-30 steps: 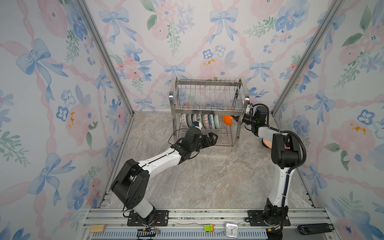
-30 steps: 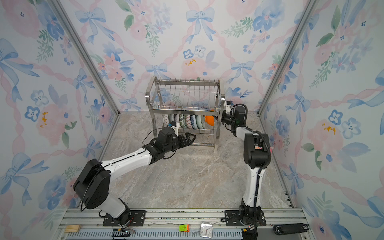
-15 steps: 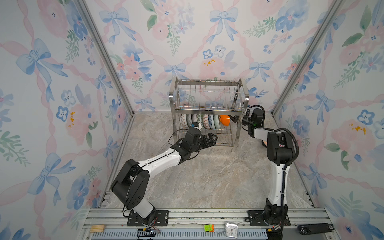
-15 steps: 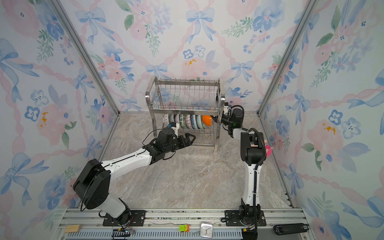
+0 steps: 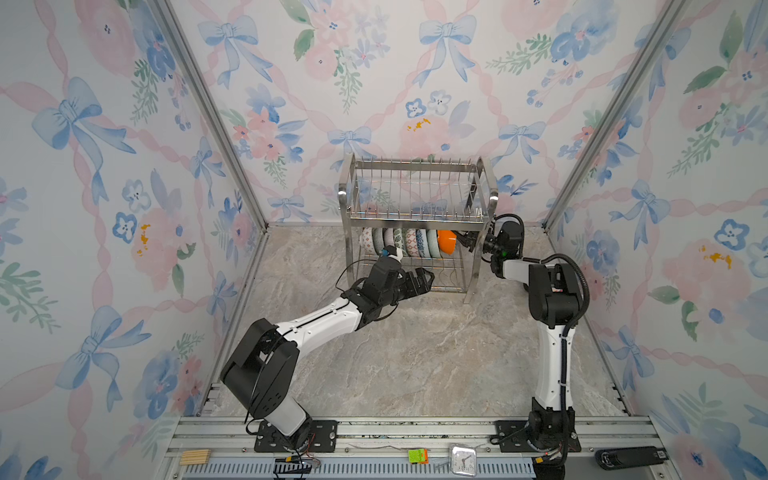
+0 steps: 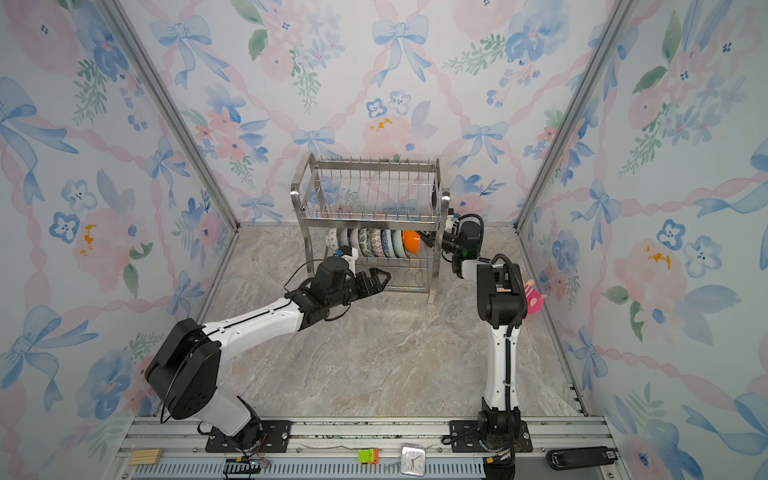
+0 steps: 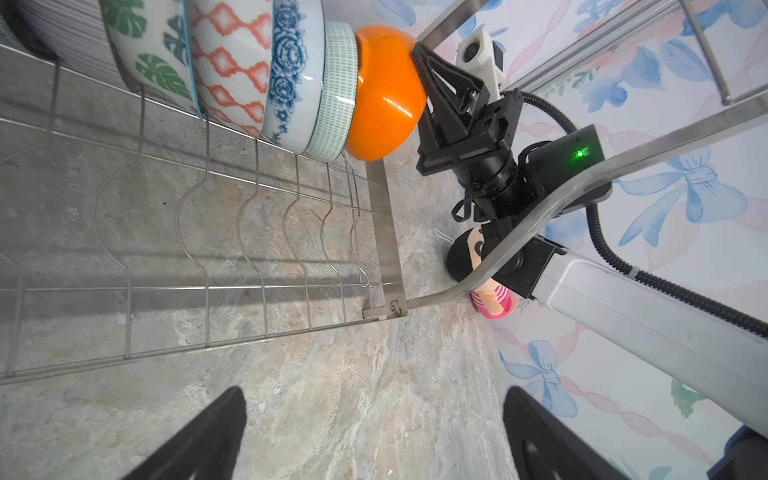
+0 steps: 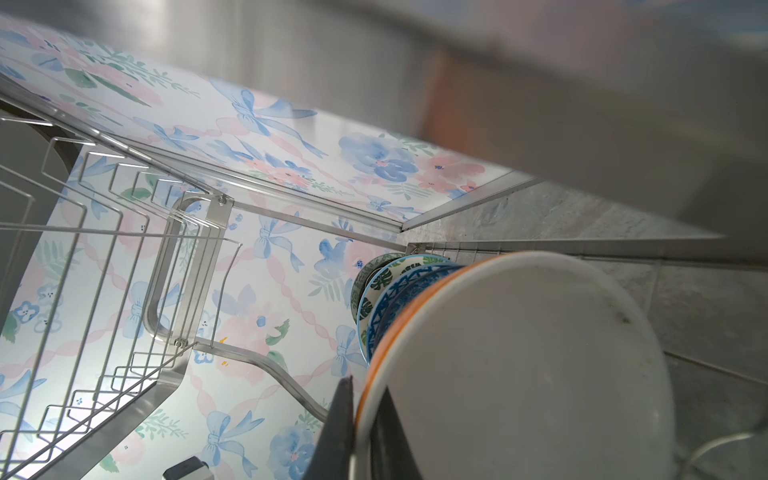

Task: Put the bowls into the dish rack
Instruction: 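Lower the bowl upright into the rack row end with the right gripper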

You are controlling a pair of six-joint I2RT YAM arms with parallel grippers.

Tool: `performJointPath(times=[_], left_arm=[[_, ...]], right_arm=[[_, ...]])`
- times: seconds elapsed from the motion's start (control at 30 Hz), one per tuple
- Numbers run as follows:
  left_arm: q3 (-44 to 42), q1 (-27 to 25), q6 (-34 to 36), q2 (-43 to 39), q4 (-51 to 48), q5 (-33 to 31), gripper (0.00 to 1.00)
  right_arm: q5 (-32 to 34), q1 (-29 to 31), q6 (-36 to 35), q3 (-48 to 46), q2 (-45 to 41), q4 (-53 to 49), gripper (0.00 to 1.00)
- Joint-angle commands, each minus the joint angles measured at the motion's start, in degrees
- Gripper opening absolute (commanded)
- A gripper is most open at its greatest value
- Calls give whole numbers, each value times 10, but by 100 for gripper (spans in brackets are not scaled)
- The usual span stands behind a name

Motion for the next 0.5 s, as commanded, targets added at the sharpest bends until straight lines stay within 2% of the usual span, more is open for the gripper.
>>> performJointPath(times=[0.0,0.27,0.47], left_arm=[[-10,3,11,-17,0,-8,98],[-14,3,13,-21,-1,-8,98],[-13,4,13,-23,-3,-8,98]], right_arm=[[22,5,12,10,10,37,0],[44,9,14,-1,12,14,0],[66,10,-25,-17,-4,-44,0]])
